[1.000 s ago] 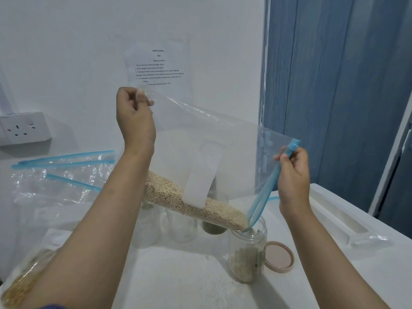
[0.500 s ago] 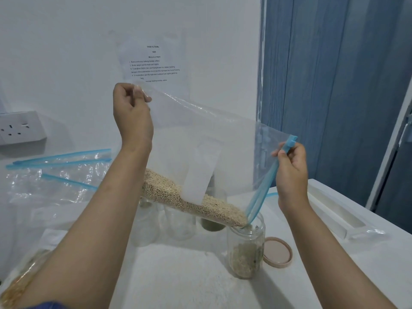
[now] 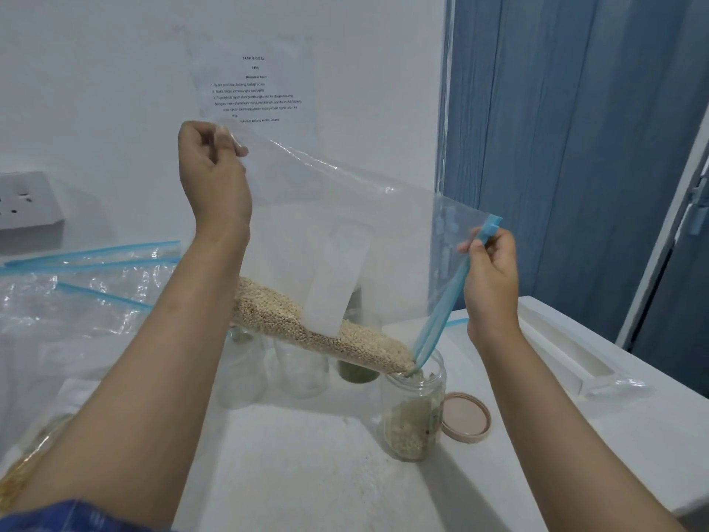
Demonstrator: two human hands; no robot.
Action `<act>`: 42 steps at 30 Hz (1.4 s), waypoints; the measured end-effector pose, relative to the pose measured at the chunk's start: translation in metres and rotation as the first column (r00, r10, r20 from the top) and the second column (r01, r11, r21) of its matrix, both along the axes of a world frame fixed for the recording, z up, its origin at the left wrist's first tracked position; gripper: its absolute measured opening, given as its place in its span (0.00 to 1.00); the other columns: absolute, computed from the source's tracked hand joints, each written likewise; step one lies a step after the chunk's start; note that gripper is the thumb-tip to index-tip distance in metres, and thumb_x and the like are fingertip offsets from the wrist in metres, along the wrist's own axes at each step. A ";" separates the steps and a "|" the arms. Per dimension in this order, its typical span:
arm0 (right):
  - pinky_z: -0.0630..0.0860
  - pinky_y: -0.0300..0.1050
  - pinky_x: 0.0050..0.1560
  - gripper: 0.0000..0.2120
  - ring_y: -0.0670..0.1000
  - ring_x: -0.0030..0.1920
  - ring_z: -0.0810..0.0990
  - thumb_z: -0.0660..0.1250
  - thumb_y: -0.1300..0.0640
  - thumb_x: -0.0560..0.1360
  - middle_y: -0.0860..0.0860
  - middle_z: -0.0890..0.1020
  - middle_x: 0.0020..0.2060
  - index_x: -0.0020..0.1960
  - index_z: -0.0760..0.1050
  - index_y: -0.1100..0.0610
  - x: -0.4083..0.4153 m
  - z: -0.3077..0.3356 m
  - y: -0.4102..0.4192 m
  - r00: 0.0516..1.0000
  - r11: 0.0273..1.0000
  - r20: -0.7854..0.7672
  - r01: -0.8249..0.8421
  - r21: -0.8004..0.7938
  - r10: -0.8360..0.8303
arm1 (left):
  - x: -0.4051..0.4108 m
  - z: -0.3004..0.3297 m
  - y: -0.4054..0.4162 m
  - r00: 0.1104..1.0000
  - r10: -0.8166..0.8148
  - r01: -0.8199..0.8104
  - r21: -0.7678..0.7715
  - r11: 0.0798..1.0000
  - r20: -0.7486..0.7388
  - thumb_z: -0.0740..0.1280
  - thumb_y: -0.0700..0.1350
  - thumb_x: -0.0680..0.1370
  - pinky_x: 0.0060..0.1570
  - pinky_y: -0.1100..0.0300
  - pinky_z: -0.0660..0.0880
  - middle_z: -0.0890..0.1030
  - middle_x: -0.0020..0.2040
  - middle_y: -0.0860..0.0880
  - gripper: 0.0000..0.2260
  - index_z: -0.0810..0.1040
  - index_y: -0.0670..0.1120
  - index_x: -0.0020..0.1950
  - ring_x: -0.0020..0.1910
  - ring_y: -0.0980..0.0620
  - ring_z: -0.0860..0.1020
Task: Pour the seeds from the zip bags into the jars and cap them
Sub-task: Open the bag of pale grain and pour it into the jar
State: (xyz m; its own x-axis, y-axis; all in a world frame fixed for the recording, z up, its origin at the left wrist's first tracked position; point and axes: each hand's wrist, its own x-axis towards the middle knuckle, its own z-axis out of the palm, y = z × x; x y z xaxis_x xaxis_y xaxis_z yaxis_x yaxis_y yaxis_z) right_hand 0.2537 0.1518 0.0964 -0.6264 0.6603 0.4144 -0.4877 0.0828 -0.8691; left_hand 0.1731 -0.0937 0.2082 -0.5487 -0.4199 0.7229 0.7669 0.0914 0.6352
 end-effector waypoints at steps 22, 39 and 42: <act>0.68 0.22 0.40 0.07 0.31 0.38 0.74 0.55 0.62 0.84 0.41 0.76 0.42 0.54 0.70 0.53 0.003 -0.003 0.003 0.999 1.000 -0.030 -0.015 0.003 0.015 | 0.004 0.003 0.001 1.000 0.003 -0.003 -0.017 1.000 0.001 0.57 0.42 0.83 0.41 0.65 0.71 0.76 0.39 0.52 0.09 0.67 0.51 0.43 0.35 0.57 0.72; 0.69 0.29 0.45 0.08 0.38 0.45 0.74 0.55 0.61 0.84 0.42 0.77 0.43 0.53 0.70 0.50 0.004 -0.003 0.004 0.999 1.000 -0.025 -0.022 0.014 0.022 | 0.004 0.004 0.004 1.000 0.005 -0.006 -0.021 1.000 -0.015 0.57 0.42 0.83 0.40 0.66 0.71 0.76 0.39 0.53 0.10 0.67 0.51 0.43 0.35 0.57 0.72; 0.69 0.29 0.45 0.09 0.38 0.45 0.75 0.55 0.61 0.84 0.42 0.77 0.43 0.51 0.70 0.48 0.004 -0.002 0.004 0.999 1.000 -0.030 -0.021 0.013 0.021 | 0.004 0.004 0.004 1.000 0.007 -0.007 -0.022 1.000 -0.013 0.57 0.42 0.84 0.40 0.66 0.71 0.76 0.39 0.53 0.10 0.67 0.51 0.43 0.35 0.57 0.72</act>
